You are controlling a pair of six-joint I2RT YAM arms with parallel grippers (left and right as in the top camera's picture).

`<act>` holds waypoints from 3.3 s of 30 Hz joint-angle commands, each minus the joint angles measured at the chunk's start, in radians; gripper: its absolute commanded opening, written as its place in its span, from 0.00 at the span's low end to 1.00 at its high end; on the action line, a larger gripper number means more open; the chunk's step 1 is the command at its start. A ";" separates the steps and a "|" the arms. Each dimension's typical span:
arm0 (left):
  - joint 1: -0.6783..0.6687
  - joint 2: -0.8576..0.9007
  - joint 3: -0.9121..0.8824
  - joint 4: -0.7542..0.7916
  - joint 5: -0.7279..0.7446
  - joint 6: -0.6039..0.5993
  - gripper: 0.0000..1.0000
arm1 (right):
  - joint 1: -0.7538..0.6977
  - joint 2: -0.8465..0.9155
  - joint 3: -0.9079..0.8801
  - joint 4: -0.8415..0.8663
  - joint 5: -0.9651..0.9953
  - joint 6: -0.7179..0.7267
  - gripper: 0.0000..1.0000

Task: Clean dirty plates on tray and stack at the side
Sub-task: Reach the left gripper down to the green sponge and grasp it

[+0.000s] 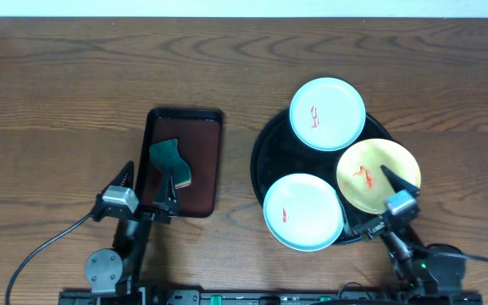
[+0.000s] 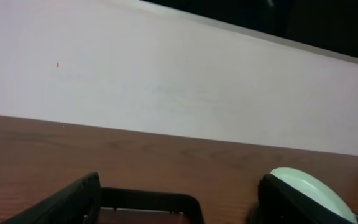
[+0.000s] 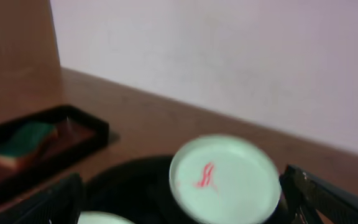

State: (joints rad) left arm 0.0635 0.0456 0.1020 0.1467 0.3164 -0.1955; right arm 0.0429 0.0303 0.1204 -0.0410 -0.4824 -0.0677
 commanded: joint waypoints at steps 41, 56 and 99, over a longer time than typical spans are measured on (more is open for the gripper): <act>-0.122 1.421 0.956 -1.116 -0.138 -0.086 0.62 | -0.009 1.192 1.351 -1.141 -0.049 0.038 0.88; -0.194 1.830 0.956 -0.926 -0.256 -0.184 0.08 | -0.009 1.192 1.351 -1.156 -0.049 0.056 0.84; -0.177 1.813 1.030 -0.881 -0.398 -0.161 0.08 | -0.010 1.192 1.351 -1.156 -0.046 0.056 0.79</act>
State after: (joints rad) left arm -0.1184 1.8523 1.1236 -0.7113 -0.0982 -0.3897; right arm 0.0429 1.2278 1.4540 -1.1938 -0.5167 -0.0254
